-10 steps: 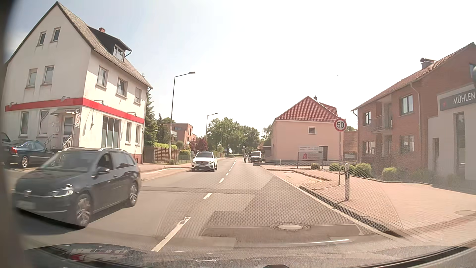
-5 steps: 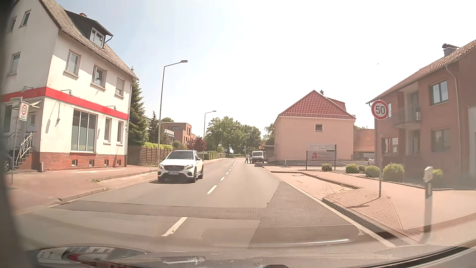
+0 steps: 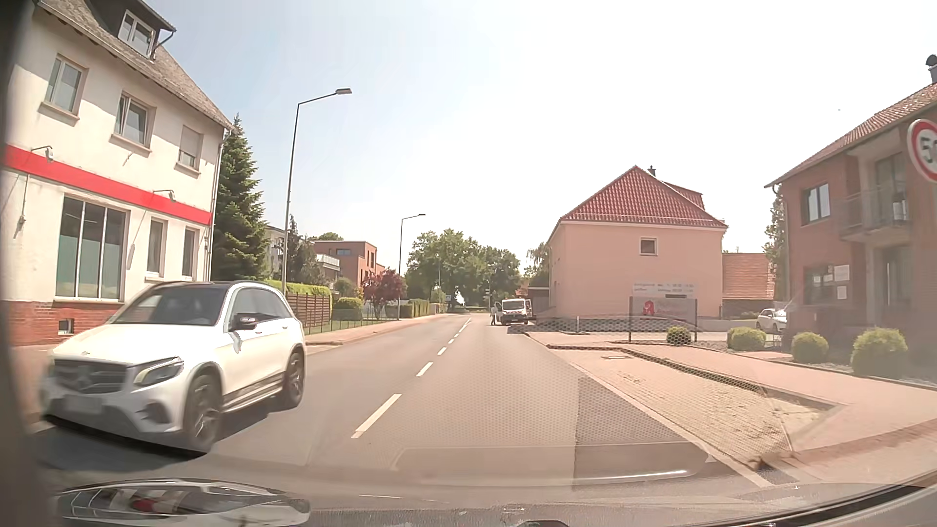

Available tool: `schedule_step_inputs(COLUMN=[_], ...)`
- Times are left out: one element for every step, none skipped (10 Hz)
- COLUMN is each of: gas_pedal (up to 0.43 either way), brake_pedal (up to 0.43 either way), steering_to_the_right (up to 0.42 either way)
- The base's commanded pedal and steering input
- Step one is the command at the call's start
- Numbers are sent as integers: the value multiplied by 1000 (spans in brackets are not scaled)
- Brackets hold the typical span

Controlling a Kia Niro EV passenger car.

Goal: Follow the waypoints while adhering to traffic rules and regulations

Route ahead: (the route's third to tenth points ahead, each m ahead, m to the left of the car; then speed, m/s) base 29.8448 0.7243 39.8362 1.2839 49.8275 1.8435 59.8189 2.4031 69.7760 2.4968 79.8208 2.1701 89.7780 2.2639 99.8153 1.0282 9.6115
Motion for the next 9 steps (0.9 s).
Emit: schedule_step_inputs(gas_pedal=[248,248,240,240,240,240,228,197,157], brake_pedal=[0,0,0,0,0,0,0,0,0], steering_to_the_right=[-14,-14,-13,-12,-12,-11,-11,-11,-11])
